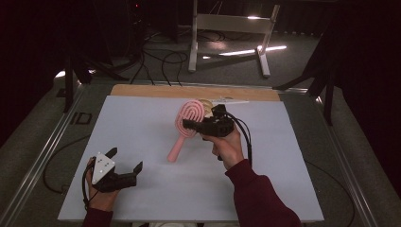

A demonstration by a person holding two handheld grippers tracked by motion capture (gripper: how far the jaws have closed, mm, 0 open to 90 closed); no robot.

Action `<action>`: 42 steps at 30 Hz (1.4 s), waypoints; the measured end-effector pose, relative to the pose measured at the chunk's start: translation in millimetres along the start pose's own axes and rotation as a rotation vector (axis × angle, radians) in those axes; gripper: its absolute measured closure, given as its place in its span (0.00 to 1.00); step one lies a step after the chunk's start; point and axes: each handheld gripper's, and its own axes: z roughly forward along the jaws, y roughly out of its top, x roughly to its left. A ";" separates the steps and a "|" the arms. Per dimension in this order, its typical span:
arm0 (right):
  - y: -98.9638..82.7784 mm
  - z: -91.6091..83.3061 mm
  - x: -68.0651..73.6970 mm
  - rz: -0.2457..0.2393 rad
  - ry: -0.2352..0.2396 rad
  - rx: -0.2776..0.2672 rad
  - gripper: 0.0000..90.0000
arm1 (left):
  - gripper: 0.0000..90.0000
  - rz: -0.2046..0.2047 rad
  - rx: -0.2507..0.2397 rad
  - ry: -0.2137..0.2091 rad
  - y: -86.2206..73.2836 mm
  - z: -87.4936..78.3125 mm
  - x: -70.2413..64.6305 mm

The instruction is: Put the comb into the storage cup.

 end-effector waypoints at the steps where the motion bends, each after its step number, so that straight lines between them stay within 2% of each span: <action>1: 0.5 0.2 0.0 0.000 -0.001 0.001 0.70 | 0.00 0.003 0.000 -0.001 0.0 0.1 -0.8; 11: 9.1 2.4 5.1 -0.020 0.002 -0.001 0.70 | 0.00 0.007 -0.016 0.004 1.0 -1.5 -3.7; 17: 13.7 2.4 4.0 -0.015 -0.005 -0.002 0.70 | 0.00 0.011 -0.024 0.008 2.4 -2.9 -5.3; 29: 23.0 1.7 3.5 -0.038 -0.019 -0.011 0.70 | 0.00 0.000 -0.026 0.012 2.0 -3.3 -4.0; 33: 26.7 0.7 0.8 -0.030 -0.048 -0.043 0.70 | 0.00 0.000 -0.027 0.013 1.9 -3.6 -3.6; 42: 31.0 -0.6 -4.2 -0.018 -0.050 -0.067 0.70 | 0.00 -0.004 -0.025 0.016 1.4 -3.3 -3.3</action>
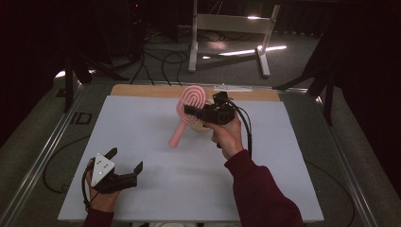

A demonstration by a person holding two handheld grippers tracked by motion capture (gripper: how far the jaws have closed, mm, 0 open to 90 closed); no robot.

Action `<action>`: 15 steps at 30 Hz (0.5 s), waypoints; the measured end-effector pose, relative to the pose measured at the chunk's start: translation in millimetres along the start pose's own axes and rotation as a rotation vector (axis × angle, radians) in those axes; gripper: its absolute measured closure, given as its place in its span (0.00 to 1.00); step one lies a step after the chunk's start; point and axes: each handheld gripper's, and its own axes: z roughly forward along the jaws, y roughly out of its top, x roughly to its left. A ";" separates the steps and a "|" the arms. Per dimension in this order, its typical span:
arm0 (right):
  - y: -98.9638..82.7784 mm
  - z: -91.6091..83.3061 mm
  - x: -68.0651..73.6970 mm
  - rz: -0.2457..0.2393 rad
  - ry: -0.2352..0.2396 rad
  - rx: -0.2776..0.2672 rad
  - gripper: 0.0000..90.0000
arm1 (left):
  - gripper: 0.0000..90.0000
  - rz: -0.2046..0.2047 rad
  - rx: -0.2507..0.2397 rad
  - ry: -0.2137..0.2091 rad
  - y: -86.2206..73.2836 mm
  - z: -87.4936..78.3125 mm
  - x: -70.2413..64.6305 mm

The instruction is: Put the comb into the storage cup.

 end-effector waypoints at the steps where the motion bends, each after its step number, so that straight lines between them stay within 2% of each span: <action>1: 0.5 0.0 -0.4 0.002 0.000 -0.001 0.71 | 0.00 0.000 0.001 -0.001 0.0 0.1 0.0; 15: 9.2 -2.3 -8.8 0.031 -0.001 -0.036 0.71 | 0.00 -0.013 0.001 0.003 -0.7 0.5 0.7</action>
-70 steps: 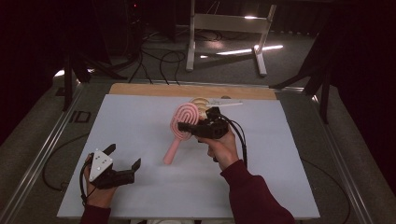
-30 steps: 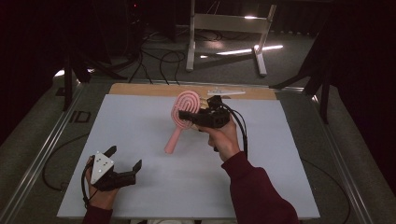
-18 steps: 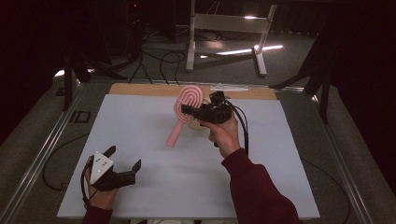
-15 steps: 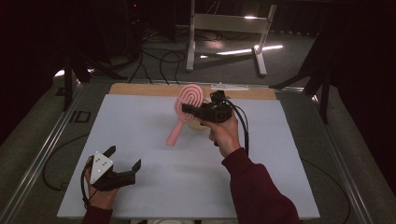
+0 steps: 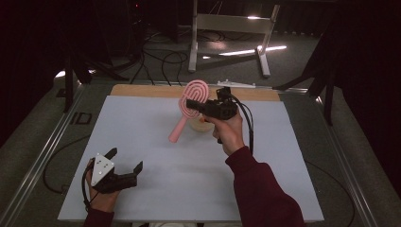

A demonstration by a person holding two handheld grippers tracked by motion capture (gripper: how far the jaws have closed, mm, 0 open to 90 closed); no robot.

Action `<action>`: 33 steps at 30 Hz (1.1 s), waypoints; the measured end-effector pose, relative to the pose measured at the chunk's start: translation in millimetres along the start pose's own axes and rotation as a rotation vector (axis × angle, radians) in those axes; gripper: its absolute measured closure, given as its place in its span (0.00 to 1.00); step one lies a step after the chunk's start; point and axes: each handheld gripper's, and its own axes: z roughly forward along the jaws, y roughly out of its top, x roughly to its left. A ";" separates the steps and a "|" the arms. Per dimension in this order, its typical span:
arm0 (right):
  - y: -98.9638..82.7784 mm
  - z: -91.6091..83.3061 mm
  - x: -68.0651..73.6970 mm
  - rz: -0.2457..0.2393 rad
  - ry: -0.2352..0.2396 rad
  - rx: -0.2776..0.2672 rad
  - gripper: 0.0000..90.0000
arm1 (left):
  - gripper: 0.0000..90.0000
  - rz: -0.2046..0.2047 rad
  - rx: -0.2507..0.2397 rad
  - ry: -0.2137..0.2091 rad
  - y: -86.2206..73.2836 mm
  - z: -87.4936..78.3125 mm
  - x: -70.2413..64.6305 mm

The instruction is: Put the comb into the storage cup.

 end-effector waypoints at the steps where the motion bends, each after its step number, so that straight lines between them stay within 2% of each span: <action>1: 1.1 -0.5 -0.1 0.000 0.000 -0.002 0.70 | 0.00 0.000 0.001 0.000 0.0 0.0 0.0; 18: 18.7 -0.7 -0.3 -0.015 -0.027 -0.033 0.71 | 0.00 0.000 0.002 0.005 -0.2 -0.3 1.1; 33: 27.3 1.1 -6.4 -0.014 -0.050 -0.042 0.71 | 0.00 0.004 0.006 0.009 -0.1 -0.4 1.3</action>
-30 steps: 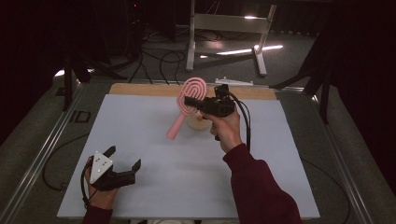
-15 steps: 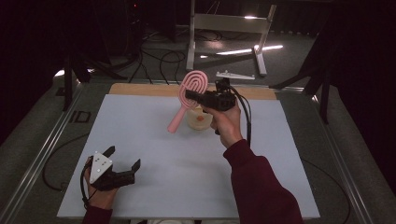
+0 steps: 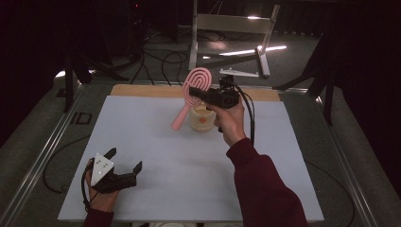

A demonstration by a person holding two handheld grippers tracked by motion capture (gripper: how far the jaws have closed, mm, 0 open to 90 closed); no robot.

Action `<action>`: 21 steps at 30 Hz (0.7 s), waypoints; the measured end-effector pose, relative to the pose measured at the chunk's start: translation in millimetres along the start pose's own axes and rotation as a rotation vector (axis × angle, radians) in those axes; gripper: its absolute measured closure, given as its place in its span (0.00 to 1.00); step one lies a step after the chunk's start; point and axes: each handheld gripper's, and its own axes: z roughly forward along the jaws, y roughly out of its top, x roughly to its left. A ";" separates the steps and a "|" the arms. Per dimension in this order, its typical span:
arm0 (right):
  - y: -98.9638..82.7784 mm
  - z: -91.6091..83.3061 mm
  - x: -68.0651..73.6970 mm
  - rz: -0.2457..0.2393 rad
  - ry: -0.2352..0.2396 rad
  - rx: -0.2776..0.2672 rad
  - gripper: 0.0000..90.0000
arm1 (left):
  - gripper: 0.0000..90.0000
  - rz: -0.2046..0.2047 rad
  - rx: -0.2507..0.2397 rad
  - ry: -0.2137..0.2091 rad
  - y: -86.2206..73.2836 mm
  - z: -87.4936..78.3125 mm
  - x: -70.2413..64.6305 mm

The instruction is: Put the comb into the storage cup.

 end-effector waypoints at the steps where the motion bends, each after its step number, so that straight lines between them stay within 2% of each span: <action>1: 0.6 0.0 -0.7 -0.001 -0.002 -0.002 0.71 | 0.00 -0.001 -0.001 0.000 0.0 -0.1 -0.1; 21: 9.4 1.0 -14.7 0.024 -0.055 -0.011 0.71 | 0.00 0.000 0.000 0.002 0.1 -0.1 0.3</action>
